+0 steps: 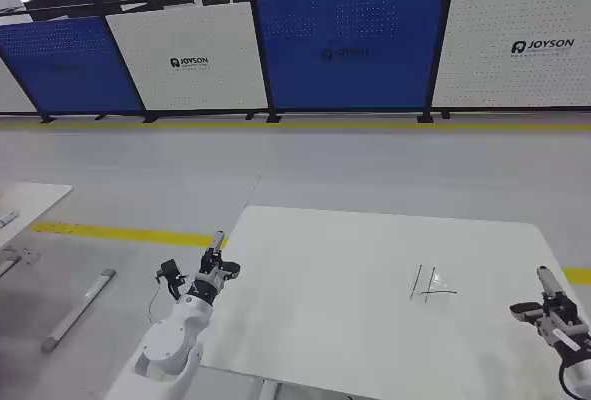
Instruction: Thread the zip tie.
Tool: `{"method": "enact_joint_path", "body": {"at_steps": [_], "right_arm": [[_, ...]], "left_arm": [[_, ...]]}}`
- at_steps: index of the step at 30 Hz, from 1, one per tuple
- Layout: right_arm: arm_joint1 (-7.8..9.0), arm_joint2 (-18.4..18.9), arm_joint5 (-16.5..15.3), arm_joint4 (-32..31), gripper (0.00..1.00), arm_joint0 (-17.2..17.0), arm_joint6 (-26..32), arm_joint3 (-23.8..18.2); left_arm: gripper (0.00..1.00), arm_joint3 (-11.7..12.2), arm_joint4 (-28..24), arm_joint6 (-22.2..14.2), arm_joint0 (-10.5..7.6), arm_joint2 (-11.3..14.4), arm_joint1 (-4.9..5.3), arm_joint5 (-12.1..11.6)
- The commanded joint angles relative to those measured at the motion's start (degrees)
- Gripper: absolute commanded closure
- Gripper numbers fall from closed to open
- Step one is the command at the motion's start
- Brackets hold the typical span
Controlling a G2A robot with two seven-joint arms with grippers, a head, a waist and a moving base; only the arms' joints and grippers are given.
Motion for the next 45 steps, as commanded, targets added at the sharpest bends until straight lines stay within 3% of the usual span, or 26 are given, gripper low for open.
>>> {"method": "enact_joint_path", "body": {"at_steps": [1,3,18,22,25,30,34,40,45], "right_arm": [[0.61,0.5,1.3,-2.1,0.00,1.9,7.5,0.6],[1.39,0.3,2.7,-5.4,0.00,4.3,15.9,2.2],[1.50,0.0,2.8,-5.8,0.00,4.6,17.7,2.2],[2.94,1.5,3.4,-8.3,0.00,10.9,30.9,6.3],[3.67,1.6,4.1,-9.6,0.00,15.5,35.5,8.9],[4.60,-3.4,7.3,-14.2,0.00,24.9,43.7,16.2],[4.55,-9.2,8.9,-18.3,0.00,31.0,43.6,23.2],[4.18,-16.3,8.4,-22.4,0.00,36.1,44.2,32.7],[4.16,-17.0,8.5,-22.9,0.00,36.9,44.1,33.8]], "left_arm": [[0.00,0.0,0.0,0.0,0.00,0.0,0.00,0.0],[0.00,0.0,0.0,0.0,0.00,0.0,0.00,0.0],[0.00,0.0,0.0,0.0,0.00,0.0,0.00,0.0],[0.00,0.0,0.0,0.0,0.00,0.0,0.00,0.0],[0.00,0.0,0.0,0.0,0.00,0.0,0.00,0.0],[0.00,0.0,0.0,0.0,0.00,0.0,0.00,0.0],[0.00,0.0,0.0,0.0,0.00,0.0,0.00,0.0],[0.00,0.0,0.0,0.0,0.00,0.0,0.00,0.0],[0.00,0.0,0.0,0.0,0.00,0.0,0.00,0.0]]}}
